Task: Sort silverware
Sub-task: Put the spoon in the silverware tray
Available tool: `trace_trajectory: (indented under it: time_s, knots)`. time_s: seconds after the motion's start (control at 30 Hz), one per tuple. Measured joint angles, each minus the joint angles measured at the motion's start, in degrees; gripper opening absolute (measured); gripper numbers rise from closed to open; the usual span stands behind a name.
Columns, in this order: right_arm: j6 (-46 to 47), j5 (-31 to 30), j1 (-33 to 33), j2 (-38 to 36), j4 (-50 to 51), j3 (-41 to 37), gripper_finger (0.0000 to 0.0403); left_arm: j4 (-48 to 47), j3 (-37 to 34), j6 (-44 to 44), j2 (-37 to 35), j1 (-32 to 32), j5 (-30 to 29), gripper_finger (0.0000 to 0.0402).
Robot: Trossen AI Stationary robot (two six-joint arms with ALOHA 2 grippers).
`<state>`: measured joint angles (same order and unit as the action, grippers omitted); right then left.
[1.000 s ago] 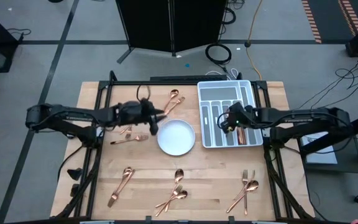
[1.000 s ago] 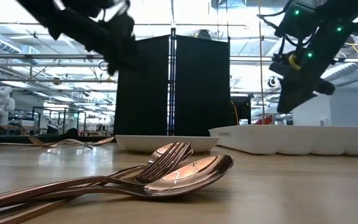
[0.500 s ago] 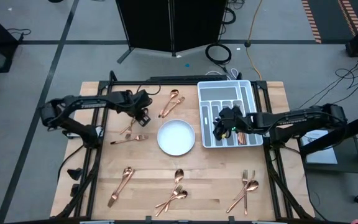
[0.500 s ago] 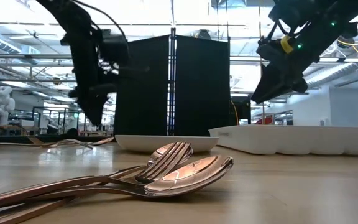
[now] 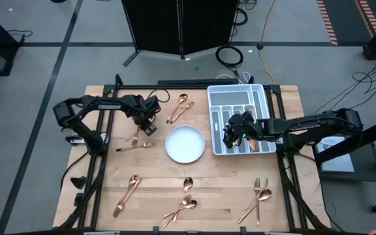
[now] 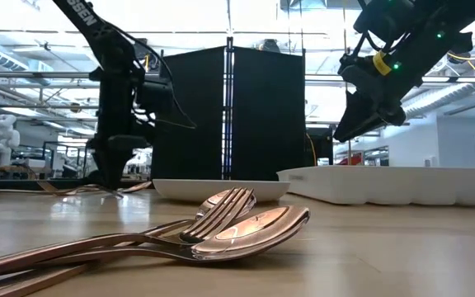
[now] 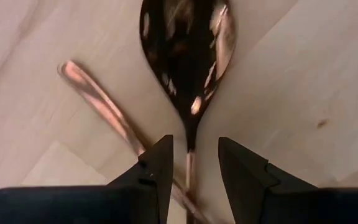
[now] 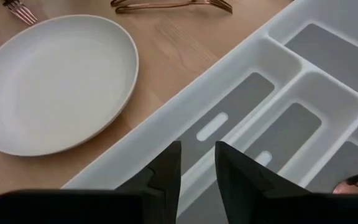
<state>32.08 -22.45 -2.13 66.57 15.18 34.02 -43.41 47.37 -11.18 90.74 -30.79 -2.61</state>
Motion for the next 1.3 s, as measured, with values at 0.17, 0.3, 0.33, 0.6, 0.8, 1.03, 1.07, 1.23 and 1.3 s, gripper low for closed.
trace_trajectory:
  time_s: [0.17,0.3,0.33,0.6,0.8,1.03,1.07,1.23,1.3]
  knots:
    - [0.1,0.0,0.0,0.0,0.0,0.0,0.0089,-1.8,0.0,2.5,0.0,0.0,-0.3,0.0122]
    - [0.9,0.0,0.0,0.0,0.0,0.0,0.0089,-1.4,-1.3,5.7,0.0,-0.6,1.2,0.0122]
    - [1.4,0.0,0.0,0.0,0.0,0.0,0.0089,-0.9,-1.6,6.1,0.0,-0.9,1.6,0.0122]
    - [3.3,0.1,1.1,0.0,-0.1,0.0,0.0089,-0.4,-2.5,9.2,-0.2,-1.7,2.0,0.0070]
    - [6.2,0.3,4.3,0.0,-0.1,0.0,0.0089,-0.2,-2.6,10.5,-0.2,-1.7,1.6,0.0008]
    - [10.1,0.0,8.7,-1.7,0.3,0.0,0.0089,0.5,-1.0,11.7,-1.0,-1.5,2.6,0.0003]
    - [10.6,0.0,9.6,-2.3,0.3,0.0,0.0089,1.3,-0.3,11.7,-1.6,-1.4,3.0,0.0003]
    - [12.5,-3.6,14.1,-6.1,2.0,0.0,0.0089,0.9,3.0,10.0,-4.6,-1.3,4.5,0.0002]
    - [13.6,-6.9,16.0,-7.9,4.4,0.0,0.0089,1.3,4.8,8.1,-6.0,-1.3,4.5,0.0001]
